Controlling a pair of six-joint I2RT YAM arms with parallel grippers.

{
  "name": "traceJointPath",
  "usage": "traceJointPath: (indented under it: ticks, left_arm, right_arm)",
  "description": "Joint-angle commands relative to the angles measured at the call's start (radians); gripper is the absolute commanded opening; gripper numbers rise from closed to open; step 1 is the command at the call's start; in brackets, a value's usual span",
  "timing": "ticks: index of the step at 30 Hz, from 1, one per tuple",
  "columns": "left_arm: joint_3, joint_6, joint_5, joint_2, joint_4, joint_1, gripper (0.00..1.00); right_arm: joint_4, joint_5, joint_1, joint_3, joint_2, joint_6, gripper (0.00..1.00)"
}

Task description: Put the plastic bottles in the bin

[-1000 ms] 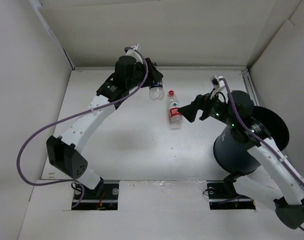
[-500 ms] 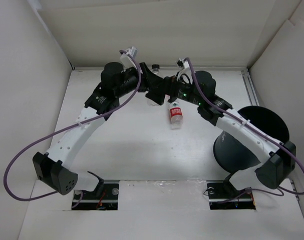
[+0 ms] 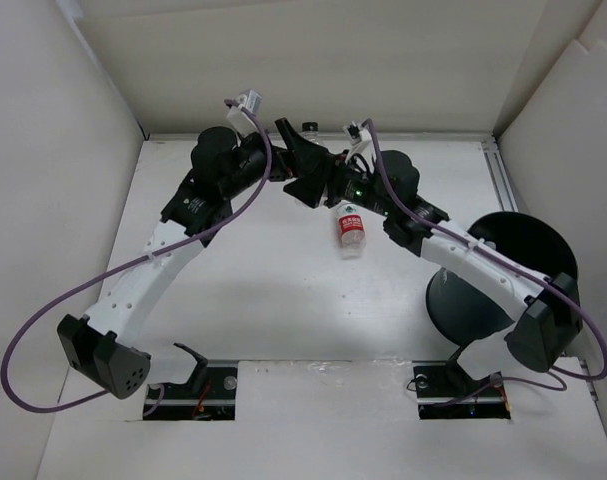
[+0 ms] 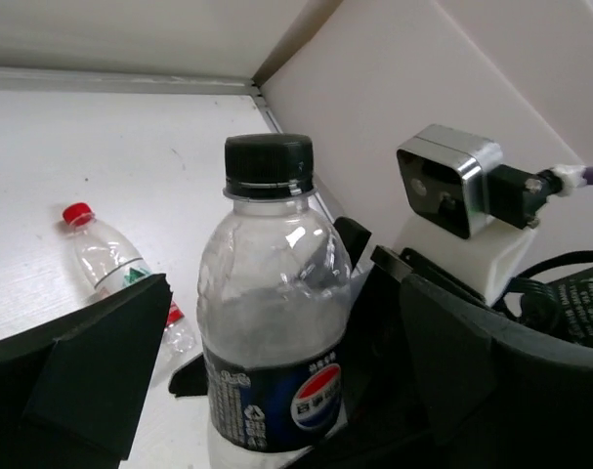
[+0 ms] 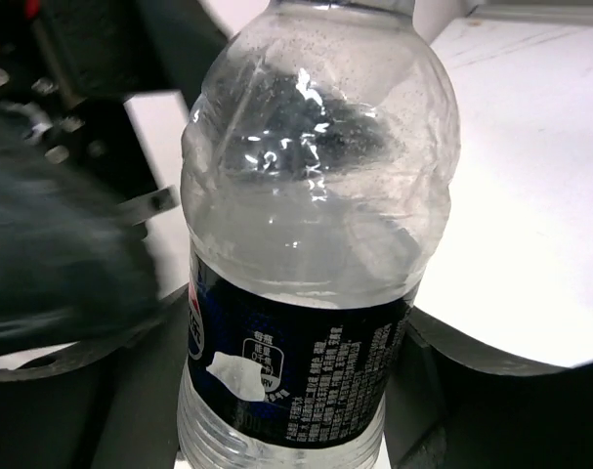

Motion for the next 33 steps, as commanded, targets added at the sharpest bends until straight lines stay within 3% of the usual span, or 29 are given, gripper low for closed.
traceJointPath:
  ticks: [1,6,9,14,17,21,27,29,31,32,33]
  left_arm:
    - [-0.006,-0.019,-0.038,-0.057,0.033,-0.014,1.0]
    - [0.075,-0.047,-0.297,-0.057,-0.116,-0.014,1.0]
    - [0.095,-0.061,-0.363,-0.032,-0.173,-0.014,1.0]
    - [0.095,-0.019,-0.345,0.04,-0.188,-0.014,1.0]
    - [0.067,-0.01,-0.325,0.083,-0.178,-0.014,1.0]
    - [0.057,0.002,-0.293,0.156,-0.167,-0.023,1.0]
    - [0.23,0.05,-0.452,0.342,-0.269,-0.198,1.0]
    - [0.27,0.036,-0.452,0.384,-0.282,-0.208,1.0]
    - [0.291,0.024,-0.439,0.422,-0.273,-0.209,1.0]
    - [0.291,0.009,-0.438,0.422,-0.273,-0.209,1.0]
    - [0.291,-0.005,-0.438,0.437,-0.273,-0.209,1.0]
  right_arm:
    - [0.073,0.065,-0.019,-0.015,-0.048,-0.01,0.03]
    - [-0.065,0.129,-0.087,-0.061,-0.153,-0.029,0.0]
    - [-0.169,0.229,-0.141,-0.119,-0.285,-0.055,0.0]
    - [-0.437,0.568,-0.23,-0.161,-0.488,-0.091,0.0]
    - [-0.622,0.689,-0.303,-0.161,-0.592,-0.091,0.0]
    - [-0.812,0.94,-0.368,-0.181,-0.756,-0.017,0.0]
    - [-0.99,1.135,-0.368,-0.221,-0.999,0.073,0.02]
    - [-1.044,1.166,-0.368,-0.209,-1.011,0.092,0.31]
    - [-1.064,1.18,-0.368,-0.196,-1.025,0.092,0.81]
    - [-1.09,1.192,-0.368,-0.184,-1.025,0.092,0.99]
    - [-1.102,1.206,-0.368,-0.175,-1.014,0.092,0.99]
